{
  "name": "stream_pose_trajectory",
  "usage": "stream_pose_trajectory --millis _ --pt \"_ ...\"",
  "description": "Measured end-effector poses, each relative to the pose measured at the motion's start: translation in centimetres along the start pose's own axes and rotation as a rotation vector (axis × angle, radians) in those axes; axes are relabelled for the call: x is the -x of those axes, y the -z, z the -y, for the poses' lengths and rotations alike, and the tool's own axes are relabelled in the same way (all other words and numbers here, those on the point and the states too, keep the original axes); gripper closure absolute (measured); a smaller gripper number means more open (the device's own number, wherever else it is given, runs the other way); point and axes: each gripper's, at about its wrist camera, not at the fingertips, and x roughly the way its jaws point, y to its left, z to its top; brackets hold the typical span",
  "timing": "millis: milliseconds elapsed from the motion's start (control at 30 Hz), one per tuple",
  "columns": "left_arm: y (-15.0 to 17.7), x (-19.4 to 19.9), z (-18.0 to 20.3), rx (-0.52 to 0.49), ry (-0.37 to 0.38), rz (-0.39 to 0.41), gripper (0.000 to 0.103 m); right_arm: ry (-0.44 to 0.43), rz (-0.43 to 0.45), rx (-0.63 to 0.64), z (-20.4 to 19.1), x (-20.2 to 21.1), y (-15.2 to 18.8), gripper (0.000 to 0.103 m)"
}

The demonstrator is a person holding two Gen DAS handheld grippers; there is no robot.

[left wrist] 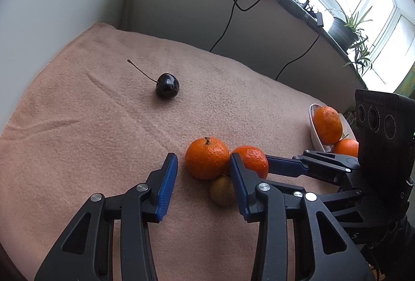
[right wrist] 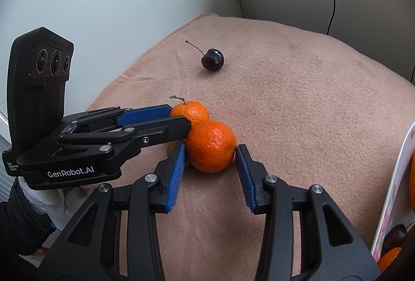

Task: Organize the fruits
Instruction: 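Close the right gripper on one tangerine while the left gripper closes on the other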

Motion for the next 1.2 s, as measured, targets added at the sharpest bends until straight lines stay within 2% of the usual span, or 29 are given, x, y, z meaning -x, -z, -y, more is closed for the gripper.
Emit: stream_pose_trajectory --millis 333,1200 --pt "-0.2 -0.2 0.2 -0.001 0.006 0.003 0.070 0.001 0.003 -0.010 0.2 0.3 0.2 0.063" --pt "-0.1 0.2 0.0 0.010 0.005 0.024 0.073 0.010 0.029 -0.015 0.4 1.0 0.4 0.066"
